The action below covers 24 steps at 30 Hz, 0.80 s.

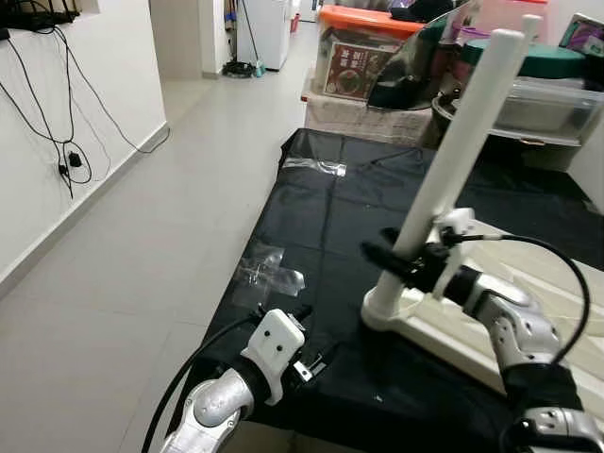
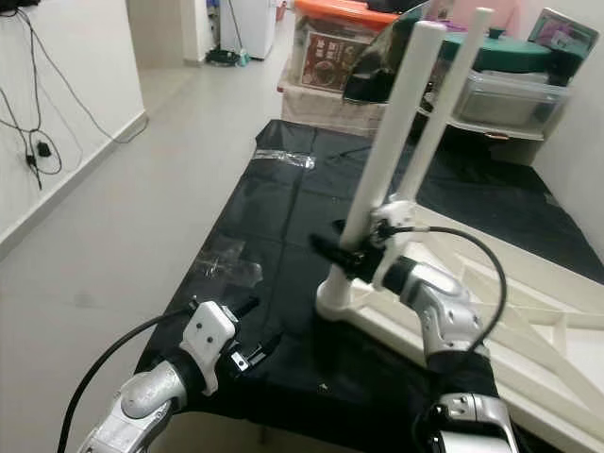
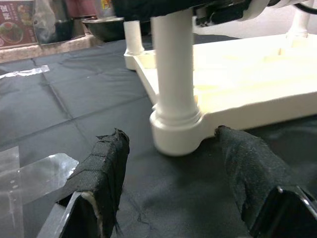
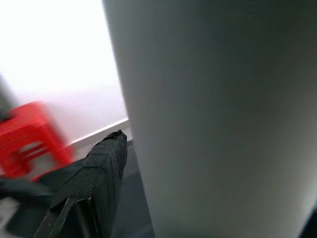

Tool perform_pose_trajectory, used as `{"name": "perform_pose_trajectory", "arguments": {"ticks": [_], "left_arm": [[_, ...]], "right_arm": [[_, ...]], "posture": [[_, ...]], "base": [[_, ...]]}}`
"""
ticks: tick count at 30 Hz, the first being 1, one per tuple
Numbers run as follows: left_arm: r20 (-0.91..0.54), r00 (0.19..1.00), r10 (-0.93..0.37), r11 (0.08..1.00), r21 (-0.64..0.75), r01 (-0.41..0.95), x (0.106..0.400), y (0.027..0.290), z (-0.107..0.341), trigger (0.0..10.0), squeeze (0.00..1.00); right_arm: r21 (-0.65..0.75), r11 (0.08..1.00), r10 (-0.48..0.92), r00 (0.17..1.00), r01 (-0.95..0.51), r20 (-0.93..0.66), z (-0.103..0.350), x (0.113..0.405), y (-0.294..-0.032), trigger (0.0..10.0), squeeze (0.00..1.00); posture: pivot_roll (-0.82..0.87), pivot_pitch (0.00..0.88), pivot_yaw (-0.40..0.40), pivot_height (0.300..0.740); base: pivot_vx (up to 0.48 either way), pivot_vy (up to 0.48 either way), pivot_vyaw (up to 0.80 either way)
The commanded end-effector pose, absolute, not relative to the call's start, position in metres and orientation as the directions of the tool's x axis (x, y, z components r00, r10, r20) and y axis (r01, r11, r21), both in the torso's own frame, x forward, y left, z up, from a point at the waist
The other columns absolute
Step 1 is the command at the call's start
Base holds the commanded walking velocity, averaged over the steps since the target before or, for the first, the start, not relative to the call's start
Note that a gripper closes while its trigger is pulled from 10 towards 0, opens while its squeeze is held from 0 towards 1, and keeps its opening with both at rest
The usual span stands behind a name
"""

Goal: Building children table

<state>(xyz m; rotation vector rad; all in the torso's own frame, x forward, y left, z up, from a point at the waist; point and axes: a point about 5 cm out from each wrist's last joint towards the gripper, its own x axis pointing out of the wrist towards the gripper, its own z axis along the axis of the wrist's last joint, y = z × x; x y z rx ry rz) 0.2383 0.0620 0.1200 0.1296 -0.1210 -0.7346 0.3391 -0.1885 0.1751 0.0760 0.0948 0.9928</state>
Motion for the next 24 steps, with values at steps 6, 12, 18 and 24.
{"name": "perform_pose_trajectory", "arguments": {"ticks": [6,12,18,24], "left_arm": [[0.054,0.744,-0.666,0.743,0.135,0.655,0.238,0.062,0.116,10.0,0.00],[0.051,0.747,-0.663,0.746,0.132,0.653,0.238,0.063,0.116,10.0,0.00],[0.049,0.747,-0.663,0.746,0.128,0.654,0.238,0.063,0.116,10.0,0.00],[0.044,0.743,-0.668,0.742,0.124,0.659,0.238,0.063,0.114,10.0,0.00]], "right_arm": [[0.098,0.400,0.913,0.386,-0.911,-0.133,0.167,0.345,-0.160,0.0,0.00],[0.067,0.579,0.815,0.579,-0.813,-0.010,0.164,0.347,-0.156,0.0,0.00],[0.118,0.884,0.451,0.892,-0.452,0.041,0.161,0.359,-0.174,0.0,0.00],[0.131,0.941,-0.309,0.950,0.312,-0.041,0.146,0.341,-0.218,0.0,0.00]], "posture": [[0.18,0.000,-0.143,0.740],[0.18,0.000,-0.141,0.740],[0.17,0.000,-0.128,0.740],[0.15,0.000,-0.115,0.740]], "base": [[0.000,0.000,0.00],[0.000,0.000,0.00],[0.000,0.000,0.00],[0.000,0.000,0.00]]}}
